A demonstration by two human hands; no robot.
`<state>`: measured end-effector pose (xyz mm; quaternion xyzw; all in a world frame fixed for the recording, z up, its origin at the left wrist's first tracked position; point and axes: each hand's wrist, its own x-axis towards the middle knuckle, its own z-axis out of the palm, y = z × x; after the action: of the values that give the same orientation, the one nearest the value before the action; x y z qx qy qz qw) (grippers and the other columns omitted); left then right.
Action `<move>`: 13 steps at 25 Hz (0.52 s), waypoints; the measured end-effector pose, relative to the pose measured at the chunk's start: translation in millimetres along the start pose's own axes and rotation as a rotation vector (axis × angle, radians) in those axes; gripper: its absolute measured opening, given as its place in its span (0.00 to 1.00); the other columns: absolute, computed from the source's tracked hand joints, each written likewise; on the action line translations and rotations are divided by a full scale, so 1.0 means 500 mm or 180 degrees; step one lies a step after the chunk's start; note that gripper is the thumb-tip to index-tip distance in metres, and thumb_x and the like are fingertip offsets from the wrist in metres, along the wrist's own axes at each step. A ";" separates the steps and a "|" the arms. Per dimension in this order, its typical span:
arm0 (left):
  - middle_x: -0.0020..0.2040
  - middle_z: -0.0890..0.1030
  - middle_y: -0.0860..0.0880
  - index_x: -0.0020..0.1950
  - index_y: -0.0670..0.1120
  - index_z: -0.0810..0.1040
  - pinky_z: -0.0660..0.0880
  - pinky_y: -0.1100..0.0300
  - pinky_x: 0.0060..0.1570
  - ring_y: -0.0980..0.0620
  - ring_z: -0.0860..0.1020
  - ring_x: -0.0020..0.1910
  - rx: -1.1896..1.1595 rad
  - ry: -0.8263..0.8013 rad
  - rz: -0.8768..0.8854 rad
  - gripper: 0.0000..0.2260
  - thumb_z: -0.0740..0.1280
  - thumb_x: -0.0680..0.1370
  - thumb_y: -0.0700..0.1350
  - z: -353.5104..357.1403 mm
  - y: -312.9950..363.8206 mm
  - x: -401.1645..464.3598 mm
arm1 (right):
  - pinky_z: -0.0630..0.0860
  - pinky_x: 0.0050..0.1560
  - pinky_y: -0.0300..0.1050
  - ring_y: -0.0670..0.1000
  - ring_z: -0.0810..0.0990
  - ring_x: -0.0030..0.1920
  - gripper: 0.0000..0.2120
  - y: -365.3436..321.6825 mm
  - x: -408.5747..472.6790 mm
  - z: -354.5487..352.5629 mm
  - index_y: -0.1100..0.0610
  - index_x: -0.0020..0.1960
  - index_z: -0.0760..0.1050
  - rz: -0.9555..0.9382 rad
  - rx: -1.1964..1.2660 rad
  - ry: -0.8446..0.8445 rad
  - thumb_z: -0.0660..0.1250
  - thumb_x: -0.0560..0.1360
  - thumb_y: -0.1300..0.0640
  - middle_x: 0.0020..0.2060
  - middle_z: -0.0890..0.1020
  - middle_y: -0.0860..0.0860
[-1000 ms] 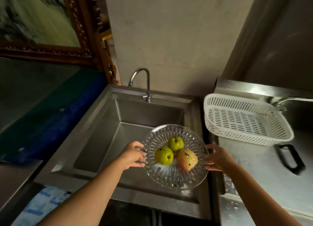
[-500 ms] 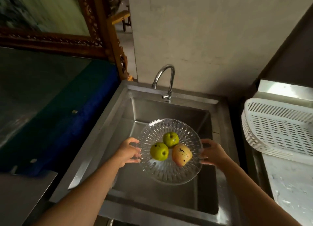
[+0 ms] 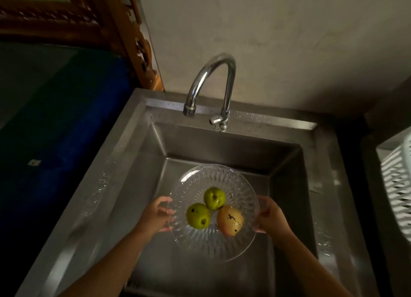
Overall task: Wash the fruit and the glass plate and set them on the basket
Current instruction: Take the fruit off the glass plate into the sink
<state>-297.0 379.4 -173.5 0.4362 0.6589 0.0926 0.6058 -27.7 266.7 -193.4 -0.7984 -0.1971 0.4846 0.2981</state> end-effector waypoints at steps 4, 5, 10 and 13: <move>0.46 0.75 0.40 0.61 0.41 0.71 0.76 0.54 0.38 0.48 0.75 0.37 0.0058 -0.0004 -0.0139 0.18 0.58 0.74 0.28 0.030 -0.075 0.139 | 0.81 0.44 0.62 0.65 0.81 0.47 0.30 0.081 0.114 0.073 0.53 0.62 0.68 0.0176 0.0041 0.0122 0.64 0.65 0.75 0.47 0.78 0.67; 0.45 0.75 0.40 0.62 0.40 0.71 0.76 0.54 0.39 0.48 0.75 0.37 0.0047 -0.0011 -0.0181 0.18 0.58 0.74 0.27 0.035 -0.095 0.167 | 0.82 0.43 0.61 0.64 0.82 0.46 0.30 0.100 0.134 0.089 0.53 0.62 0.68 0.0222 0.0035 0.0118 0.64 0.65 0.75 0.45 0.79 0.64; 0.37 0.74 0.46 0.61 0.40 0.71 0.73 0.57 0.37 0.49 0.73 0.33 0.0025 0.0031 -0.0357 0.20 0.54 0.73 0.26 0.051 -0.182 0.260 | 0.75 0.21 0.33 0.51 0.77 0.31 0.26 0.173 0.198 0.157 0.56 0.61 0.69 0.0326 0.0036 0.0018 0.67 0.67 0.73 0.34 0.77 0.55; 0.36 0.74 0.46 0.61 0.41 0.71 0.73 0.58 0.37 0.50 0.72 0.33 0.0049 0.0036 -0.0403 0.20 0.53 0.73 0.26 0.056 -0.209 0.285 | 0.72 0.19 0.31 0.49 0.74 0.30 0.24 0.197 0.208 0.177 0.58 0.59 0.70 0.0285 0.0068 0.0068 0.64 0.67 0.76 0.32 0.75 0.53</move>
<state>-304.7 402.7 -350.7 0.3978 0.6893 0.0515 0.6033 -56.9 281.1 -358.4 -0.8084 -0.1528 0.4910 0.2866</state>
